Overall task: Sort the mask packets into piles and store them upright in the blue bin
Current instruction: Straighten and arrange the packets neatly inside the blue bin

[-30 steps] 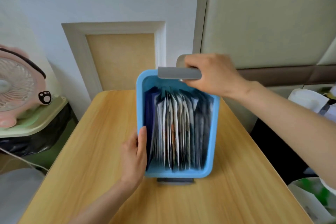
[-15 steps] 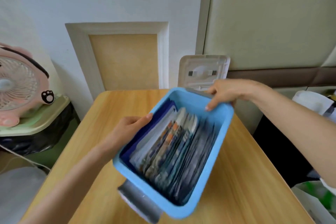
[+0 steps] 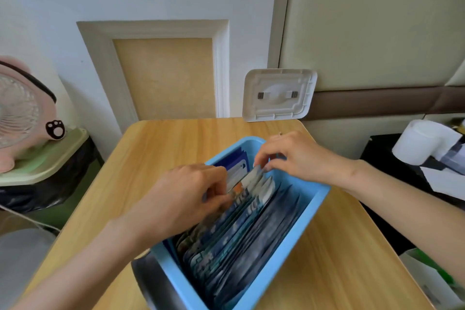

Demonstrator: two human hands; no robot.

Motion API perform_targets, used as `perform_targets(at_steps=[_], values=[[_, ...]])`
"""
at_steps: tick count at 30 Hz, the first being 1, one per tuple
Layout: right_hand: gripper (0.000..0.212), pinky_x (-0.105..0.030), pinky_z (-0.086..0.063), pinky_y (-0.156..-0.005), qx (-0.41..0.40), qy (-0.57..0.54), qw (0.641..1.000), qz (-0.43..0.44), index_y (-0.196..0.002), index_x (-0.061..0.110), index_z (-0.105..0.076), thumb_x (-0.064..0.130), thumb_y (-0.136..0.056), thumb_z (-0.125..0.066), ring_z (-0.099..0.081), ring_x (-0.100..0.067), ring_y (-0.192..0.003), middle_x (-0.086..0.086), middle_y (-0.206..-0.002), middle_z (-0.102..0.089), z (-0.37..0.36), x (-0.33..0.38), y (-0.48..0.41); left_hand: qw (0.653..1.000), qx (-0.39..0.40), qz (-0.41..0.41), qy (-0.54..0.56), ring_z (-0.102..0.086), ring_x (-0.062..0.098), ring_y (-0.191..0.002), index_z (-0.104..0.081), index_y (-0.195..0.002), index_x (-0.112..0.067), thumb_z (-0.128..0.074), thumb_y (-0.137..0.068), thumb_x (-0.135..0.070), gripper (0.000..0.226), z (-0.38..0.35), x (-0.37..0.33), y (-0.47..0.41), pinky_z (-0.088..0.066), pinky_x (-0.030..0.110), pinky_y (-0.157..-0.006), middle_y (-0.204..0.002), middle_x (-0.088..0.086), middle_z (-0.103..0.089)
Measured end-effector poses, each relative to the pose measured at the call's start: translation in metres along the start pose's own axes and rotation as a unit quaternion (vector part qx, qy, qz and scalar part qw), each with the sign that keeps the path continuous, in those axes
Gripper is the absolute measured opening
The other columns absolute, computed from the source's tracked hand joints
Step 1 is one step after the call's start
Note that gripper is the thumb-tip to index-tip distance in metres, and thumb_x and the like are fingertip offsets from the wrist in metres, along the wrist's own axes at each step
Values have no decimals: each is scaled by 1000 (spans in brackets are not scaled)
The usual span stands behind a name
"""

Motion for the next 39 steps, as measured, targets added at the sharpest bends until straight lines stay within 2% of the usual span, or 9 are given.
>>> perform_targets(at_steps=[3,6,11,16,21,26,30,35,39], values=[[22,-14,-47,-76,24,-16,1000,-12,-83,15,-74,-3,-82,-62,-62,1,-74,15,-72,-63,2,1,-4,999,12,-5,-41,-53,11,-84,-46,-79,-20,-48,-93,-36,22,-2,-8,-3,-41,22,-69,-87,-13,-55],[27,-14,-47,-75,40,3,999,-5,-88,21,-74,-2,-84,-60,-64,0,-76,12,-77,-69,4,4,-7,996,22,13,-84,-56,15,-90,-47,-83,-22,-43,-95,-39,21,-7,-10,-8,-46,27,-78,-90,-12,-54],[21,-13,-42,-63,-4,-64,997,30,-75,17,-70,-2,-79,-66,-60,-10,-69,14,-72,-64,-2,9,-6,997,50,58,5,-54,6,-70,-56,-78,-25,-54,-88,-45,22,-1,8,-3,-46,27,-65,-75,-11,-61],[18,-34,-48,-70,-21,-43,998,28,-68,23,-66,8,-75,-72,-54,-10,-73,12,-83,-57,-1,6,-4,993,92,70,15,-53,5,-73,-57,-78,-28,-58,-88,-37,13,8,12,0,-47,26,-68,-77,-15,-58],[14,-22,-41,-65,80,28,996,16,-68,30,-65,24,-73,-76,-49,-3,-71,14,-78,-56,8,18,-16,994,76,58,-49,-51,7,-72,-51,-74,-26,-55,-89,-30,16,4,5,-4,-40,21,-62,-75,-10,-57],[7,-23,-41,-66,73,67,993,63,-71,24,-71,21,-75,-75,-49,-7,-77,13,-76,-50,-2,29,-20,988,135,54,-58,-47,6,-68,-45,-69,-30,-53,-90,-32,23,8,8,3,-37,20,-62,-70,-11,-54],[10,-27,-42,-70,48,57,995,64,-66,20,-71,16,-72,-76,-49,-9,-78,13,-71,-47,-8,27,-20,993,85,53,-62,-52,9,-69,-52,-76,-25,-51,-89,-28,13,2,2,4,-39,21,-63,-70,-10,-56],[9,-38,-41,-93,59,52,996,45,-66,24,-71,21,-73,-76,-42,-1,-72,14,-67,-44,-9,23,-22,994,89,55,-42,-51,8,-68,-51,-76,-25,-52,-91,-32,16,3,5,4,-39,20,-61,-70,-8,-57],[6,-39,-44,-84,60,22,997,35,-71,27,-73,23,-73,-77,-46,-3,-69,15,-69,-52,-7,25,-17,997,42,71,-16,-48,4,-64,-50,-78,-30,-53,-85,-50,21,8,0,4,-37,17,-57,-67,-13,-52]])
Point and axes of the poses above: each hand's wrist, its own y-axis away from the middle knuckle, its own z-axis out of the back of the hand, x = y × z, the point moved 1 cm from there along -y, towards the middle knuckle
